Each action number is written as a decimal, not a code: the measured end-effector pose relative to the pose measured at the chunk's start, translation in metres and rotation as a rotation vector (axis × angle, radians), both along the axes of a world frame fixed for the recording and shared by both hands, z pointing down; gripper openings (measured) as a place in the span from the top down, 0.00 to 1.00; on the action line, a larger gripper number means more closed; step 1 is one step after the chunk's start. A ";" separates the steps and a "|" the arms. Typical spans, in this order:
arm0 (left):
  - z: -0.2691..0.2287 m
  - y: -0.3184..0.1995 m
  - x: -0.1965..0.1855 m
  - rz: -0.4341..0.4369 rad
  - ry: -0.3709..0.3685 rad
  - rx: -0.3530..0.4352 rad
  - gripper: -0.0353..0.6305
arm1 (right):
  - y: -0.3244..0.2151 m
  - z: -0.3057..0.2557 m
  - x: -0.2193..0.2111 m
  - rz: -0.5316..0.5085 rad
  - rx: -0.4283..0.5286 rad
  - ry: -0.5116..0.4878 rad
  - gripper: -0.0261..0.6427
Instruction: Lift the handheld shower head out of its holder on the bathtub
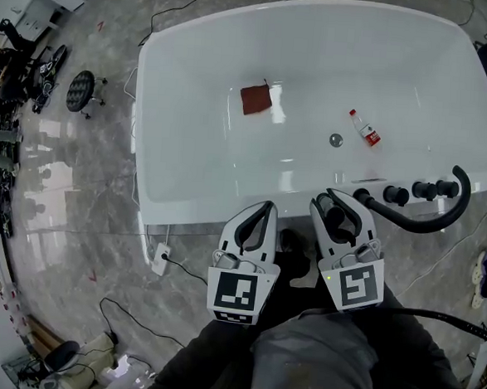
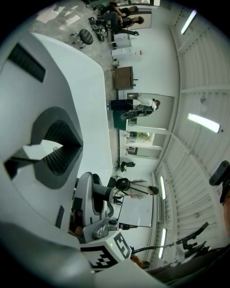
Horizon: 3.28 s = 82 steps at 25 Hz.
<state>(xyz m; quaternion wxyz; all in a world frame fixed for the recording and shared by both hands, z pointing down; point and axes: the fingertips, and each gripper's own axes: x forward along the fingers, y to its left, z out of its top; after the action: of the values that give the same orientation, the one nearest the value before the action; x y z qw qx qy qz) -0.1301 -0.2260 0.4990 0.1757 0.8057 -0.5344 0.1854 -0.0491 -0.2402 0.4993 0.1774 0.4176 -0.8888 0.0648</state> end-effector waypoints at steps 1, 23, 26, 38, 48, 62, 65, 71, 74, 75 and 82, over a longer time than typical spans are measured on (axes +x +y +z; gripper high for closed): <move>-0.004 -0.001 -0.001 0.001 0.000 0.002 0.94 | 0.000 -0.004 0.000 0.001 0.001 0.000 0.79; -0.116 0.013 0.000 -0.020 0.042 0.101 0.94 | 0.022 -0.136 0.004 -0.046 0.103 -0.049 0.79; -0.131 0.014 0.004 -0.024 0.051 0.124 0.94 | 0.029 -0.154 0.003 -0.085 0.126 -0.055 0.79; -0.147 0.011 0.006 -0.036 0.047 0.173 0.94 | 0.030 -0.162 0.003 -0.102 0.130 -0.058 0.79; -0.153 0.017 -0.001 -0.036 0.045 0.191 0.94 | 0.033 -0.165 -0.004 -0.107 0.145 -0.043 0.79; -0.152 0.047 -0.005 0.011 0.043 0.202 0.94 | 0.043 -0.180 -0.005 -0.050 0.200 -0.057 0.79; -0.153 0.050 -0.003 0.016 0.037 0.204 0.94 | 0.047 -0.183 -0.004 -0.051 0.214 -0.056 0.79; -0.161 0.063 0.005 0.014 0.016 0.202 0.94 | 0.058 -0.194 -0.002 -0.070 0.239 -0.075 0.79; -0.157 0.075 0.017 0.016 0.012 0.192 0.94 | 0.066 -0.193 0.004 -0.081 0.246 -0.073 0.79; -0.155 0.079 0.020 0.015 0.011 0.188 0.94 | 0.068 -0.192 0.004 -0.083 0.246 -0.076 0.79; -0.141 0.100 0.025 -0.002 0.001 0.173 0.94 | 0.078 -0.188 0.007 -0.096 0.270 -0.086 0.79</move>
<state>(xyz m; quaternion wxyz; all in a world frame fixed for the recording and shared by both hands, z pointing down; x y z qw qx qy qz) -0.1051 -0.1263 0.3578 0.1061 0.8175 -0.5489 0.1380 -0.0417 -0.1627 0.3117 0.0843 0.3914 -0.9152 -0.0458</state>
